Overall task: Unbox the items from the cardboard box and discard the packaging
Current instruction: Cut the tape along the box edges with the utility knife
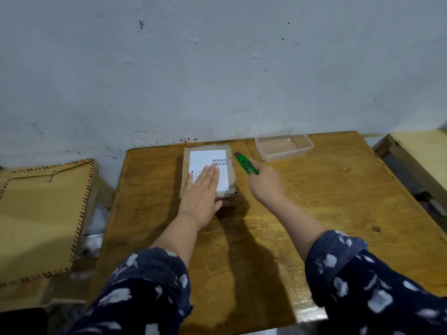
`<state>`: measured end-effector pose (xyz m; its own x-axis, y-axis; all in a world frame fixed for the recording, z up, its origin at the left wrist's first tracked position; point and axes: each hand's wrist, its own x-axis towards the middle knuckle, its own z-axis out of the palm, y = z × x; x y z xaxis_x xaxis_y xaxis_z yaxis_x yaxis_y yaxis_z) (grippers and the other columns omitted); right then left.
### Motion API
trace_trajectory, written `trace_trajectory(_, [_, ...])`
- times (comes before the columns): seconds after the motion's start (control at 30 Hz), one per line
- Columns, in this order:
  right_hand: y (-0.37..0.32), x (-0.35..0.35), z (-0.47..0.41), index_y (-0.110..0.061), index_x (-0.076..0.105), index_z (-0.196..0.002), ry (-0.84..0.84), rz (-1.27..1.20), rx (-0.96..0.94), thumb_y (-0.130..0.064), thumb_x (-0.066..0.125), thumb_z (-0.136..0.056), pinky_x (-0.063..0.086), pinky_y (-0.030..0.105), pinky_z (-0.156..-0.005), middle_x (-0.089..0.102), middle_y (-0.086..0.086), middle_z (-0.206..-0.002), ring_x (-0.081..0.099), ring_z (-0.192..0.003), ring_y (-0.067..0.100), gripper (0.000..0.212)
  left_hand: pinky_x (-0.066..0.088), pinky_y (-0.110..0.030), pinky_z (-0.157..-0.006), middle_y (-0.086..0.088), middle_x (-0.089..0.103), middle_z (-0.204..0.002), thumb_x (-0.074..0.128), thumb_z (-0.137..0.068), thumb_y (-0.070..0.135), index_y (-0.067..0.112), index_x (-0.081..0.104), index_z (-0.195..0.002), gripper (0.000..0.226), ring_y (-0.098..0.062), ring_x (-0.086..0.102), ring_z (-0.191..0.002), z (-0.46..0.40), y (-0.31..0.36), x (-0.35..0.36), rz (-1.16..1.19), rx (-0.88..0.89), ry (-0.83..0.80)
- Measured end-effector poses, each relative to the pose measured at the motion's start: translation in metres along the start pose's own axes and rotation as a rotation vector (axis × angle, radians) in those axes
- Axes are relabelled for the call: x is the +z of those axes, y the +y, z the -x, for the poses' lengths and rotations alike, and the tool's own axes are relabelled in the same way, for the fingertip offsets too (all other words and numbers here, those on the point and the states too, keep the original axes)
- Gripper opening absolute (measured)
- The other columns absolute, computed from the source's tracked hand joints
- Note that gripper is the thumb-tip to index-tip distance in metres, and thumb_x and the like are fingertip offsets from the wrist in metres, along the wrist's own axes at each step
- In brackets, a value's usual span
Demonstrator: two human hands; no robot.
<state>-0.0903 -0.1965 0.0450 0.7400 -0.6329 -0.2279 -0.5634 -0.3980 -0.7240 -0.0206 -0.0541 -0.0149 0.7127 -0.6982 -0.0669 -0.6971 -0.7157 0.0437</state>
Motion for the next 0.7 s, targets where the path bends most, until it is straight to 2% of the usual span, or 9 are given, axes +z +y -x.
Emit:
trace_trajectory(0.13, [-0.002,-0.002,-0.012,-0.029,0.037,-0.144,-0.043,0.051,-0.015,-0.011,0.041,-0.093,0.052,0.033,-0.064,0.056,0.007,-0.131,0.061,-0.084,0.021,0.055,0.002,-0.046,-0.12,-0.002,-0.011,-0.161,0.037,-0.097,0.05,0.015,-0.007,-0.152,0.079,-0.016,-0.011,-0.147,-0.001,0.002,0.002,-0.009,-0.012,0.017])
trace_trajectory(0.3, [-0.007,0.007,-0.018,-0.026,0.036,-0.145,-0.059,0.07,-0.012,-0.011,0.041,-0.094,0.056,0.039,-0.079,0.056,0.011,-0.132,0.062,-0.098,0.028,0.054,0.001,-0.045,-0.12,-0.001,-0.01,-0.161,0.039,-0.097,0.049,0.015,-0.006,-0.152,0.078,-0.016,-0.011,-0.147,-0.001,0.001,0.003,-0.001,-0.013,0.018])
trace_trajectory(0.47, [-0.012,0.01,-0.022,-0.025,0.032,-0.147,-0.049,0.105,-0.014,-0.014,0.042,-0.095,0.055,0.036,-0.077,0.055,0.012,-0.133,0.062,-0.099,0.027,0.054,0.001,-0.045,-0.12,-0.002,-0.011,-0.161,0.038,-0.097,0.049,0.015,-0.007,-0.152,0.079,-0.016,-0.011,-0.147,-0.001,0.001,0.003,-0.024,-0.015,0.021])
trace_trajectory(0.6, [-0.017,0.01,-0.023,-0.025,0.032,-0.147,-0.051,0.092,0.001,-0.013,0.042,-0.096,0.049,0.03,-0.066,0.054,0.01,-0.134,0.056,-0.085,0.02,0.054,0.003,-0.046,-0.12,-0.002,-0.011,-0.161,0.039,-0.097,0.048,0.015,-0.006,-0.152,0.078,-0.016,-0.012,-0.147,-0.001,0.001,0.003,-0.031,-0.018,0.017])
trace_trajectory(0.7, [-0.019,0.008,-0.021,-0.025,0.032,-0.148,-0.07,0.105,-0.011,-0.012,0.042,-0.094,0.05,0.03,-0.066,0.054,0.011,-0.134,0.058,-0.085,0.021,0.056,0.004,-0.047,-0.12,-0.002,-0.011,-0.161,0.038,-0.098,0.048,0.015,-0.006,-0.152,0.078,-0.016,-0.012,-0.147,-0.002,0.001,0.002,-0.042,-0.017,0.005])
